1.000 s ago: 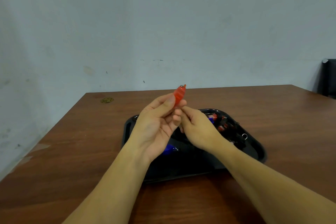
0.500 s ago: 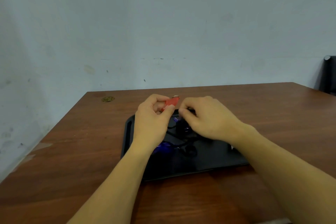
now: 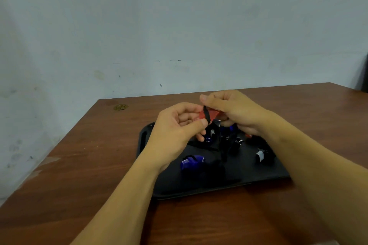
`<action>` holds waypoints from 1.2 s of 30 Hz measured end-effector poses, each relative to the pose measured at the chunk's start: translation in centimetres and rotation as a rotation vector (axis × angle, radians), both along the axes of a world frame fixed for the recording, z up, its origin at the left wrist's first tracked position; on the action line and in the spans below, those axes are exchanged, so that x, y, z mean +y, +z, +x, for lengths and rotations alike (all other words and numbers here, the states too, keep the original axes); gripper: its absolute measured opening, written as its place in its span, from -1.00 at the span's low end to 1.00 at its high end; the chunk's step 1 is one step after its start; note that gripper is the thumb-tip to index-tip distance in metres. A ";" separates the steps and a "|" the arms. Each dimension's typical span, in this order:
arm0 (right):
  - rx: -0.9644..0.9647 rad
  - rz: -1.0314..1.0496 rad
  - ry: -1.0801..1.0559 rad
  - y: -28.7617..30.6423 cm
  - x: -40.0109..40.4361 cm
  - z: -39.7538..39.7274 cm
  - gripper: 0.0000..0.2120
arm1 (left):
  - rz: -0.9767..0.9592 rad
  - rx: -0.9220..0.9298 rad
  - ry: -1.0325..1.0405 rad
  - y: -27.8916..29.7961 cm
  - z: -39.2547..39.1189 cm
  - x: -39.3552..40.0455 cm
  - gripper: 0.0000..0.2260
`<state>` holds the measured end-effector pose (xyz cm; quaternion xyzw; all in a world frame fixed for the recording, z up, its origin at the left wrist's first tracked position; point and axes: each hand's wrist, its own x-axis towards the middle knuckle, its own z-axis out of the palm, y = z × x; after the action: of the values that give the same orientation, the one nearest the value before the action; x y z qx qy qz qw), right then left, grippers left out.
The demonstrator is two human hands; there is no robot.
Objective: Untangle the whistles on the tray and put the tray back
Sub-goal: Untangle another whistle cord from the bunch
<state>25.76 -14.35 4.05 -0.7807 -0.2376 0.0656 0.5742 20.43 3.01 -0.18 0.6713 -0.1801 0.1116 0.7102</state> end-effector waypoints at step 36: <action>-0.263 0.151 0.006 -3.5 1.3 0.3 -0.74 | 0.007 0.159 -0.051 -0.8 0.3 -0.1 -0.82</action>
<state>26.07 -13.08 0.57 -0.7363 -0.3176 -0.0534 0.5951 20.72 2.90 -0.95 0.6757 -0.1403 0.0391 0.7227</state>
